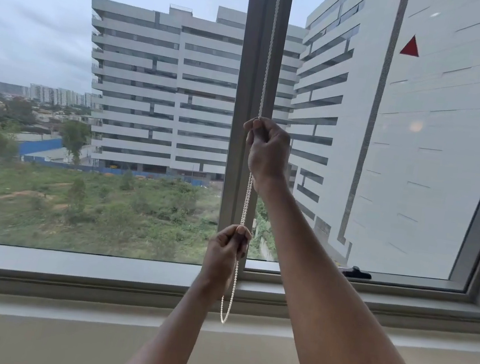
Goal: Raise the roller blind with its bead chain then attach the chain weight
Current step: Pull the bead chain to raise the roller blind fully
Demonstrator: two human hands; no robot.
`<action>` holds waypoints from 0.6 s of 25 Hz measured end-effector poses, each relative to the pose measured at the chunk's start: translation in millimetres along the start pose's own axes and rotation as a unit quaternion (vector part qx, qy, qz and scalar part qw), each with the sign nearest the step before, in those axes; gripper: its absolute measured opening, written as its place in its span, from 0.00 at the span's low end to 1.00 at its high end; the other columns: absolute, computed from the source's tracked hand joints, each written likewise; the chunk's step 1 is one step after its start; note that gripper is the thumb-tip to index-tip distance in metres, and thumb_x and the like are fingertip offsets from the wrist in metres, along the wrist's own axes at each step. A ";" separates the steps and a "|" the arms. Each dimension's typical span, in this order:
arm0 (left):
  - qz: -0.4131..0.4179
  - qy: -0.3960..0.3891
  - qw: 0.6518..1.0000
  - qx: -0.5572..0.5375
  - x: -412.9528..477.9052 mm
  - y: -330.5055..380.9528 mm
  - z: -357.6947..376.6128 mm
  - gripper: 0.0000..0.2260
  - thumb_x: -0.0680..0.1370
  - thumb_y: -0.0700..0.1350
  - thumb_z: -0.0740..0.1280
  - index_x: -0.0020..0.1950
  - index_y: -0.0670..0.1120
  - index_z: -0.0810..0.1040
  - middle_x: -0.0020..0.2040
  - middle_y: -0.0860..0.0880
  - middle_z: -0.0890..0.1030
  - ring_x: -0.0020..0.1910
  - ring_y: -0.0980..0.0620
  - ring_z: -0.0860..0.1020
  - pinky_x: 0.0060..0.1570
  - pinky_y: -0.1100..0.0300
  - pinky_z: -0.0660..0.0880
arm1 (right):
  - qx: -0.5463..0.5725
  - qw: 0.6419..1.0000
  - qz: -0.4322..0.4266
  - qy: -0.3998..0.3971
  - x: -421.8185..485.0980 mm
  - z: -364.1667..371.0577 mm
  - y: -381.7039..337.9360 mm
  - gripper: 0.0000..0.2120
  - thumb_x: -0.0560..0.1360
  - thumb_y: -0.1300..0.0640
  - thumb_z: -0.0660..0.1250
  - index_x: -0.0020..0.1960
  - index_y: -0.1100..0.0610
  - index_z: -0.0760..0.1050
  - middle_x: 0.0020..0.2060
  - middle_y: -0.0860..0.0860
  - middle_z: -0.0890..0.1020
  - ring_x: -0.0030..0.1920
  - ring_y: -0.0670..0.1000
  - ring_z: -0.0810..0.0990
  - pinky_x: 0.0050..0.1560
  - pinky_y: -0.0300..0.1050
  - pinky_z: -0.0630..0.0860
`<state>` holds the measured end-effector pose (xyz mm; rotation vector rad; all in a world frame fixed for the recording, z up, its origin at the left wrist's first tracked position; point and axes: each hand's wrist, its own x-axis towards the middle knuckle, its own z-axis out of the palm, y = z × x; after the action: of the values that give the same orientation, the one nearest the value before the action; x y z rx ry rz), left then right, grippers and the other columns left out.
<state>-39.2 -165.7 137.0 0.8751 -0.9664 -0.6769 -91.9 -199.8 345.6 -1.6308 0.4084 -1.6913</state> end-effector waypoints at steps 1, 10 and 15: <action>-0.022 -0.013 1.000 0.012 1.9 3.1 -0.9 0.17 0.88 0.41 0.62 0.44 0.46 0.86 0.34 0.51 0.82 0.31 0.57 0.75 0.38 0.62 0.71 | 0.010 1.000 -0.001 0.000 -4.7 0.3 0.4 0.12 0.85 0.65 0.62 0.50 0.67 0.82 0.31 0.48 0.76 0.27 0.38 0.70 0.28 0.29 0.67; 0.044 0.038 0.987 0.149 51.4 91.8 0.5 0.18 0.90 0.48 0.56 0.66 0.39 0.81 0.60 0.41 0.86 0.61 0.43 0.83 0.67 0.46 0.79 | -0.039 0.999 0.013 -0.007 -55.2 -13.7 47.0 0.14 0.84 0.67 0.62 0.42 0.59 0.80 0.31 0.47 0.76 0.28 0.38 0.74 0.31 0.28 0.71; 0.101 0.041 0.993 0.043 82.5 154.0 27.7 0.17 0.91 0.45 0.56 0.66 0.35 0.79 0.55 0.41 0.84 0.53 0.48 0.82 0.57 0.55 0.78 | -0.046 0.997 0.050 -0.026 -90.6 -14.4 77.5 0.19 0.84 0.67 0.62 0.37 0.53 0.77 0.29 0.45 0.73 0.28 0.38 0.69 0.30 0.30 0.65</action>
<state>-13.2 -165.9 312.0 0.8601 -0.9997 -0.4249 -90.9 -193.5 225.7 -1.6881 0.5407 -1.5731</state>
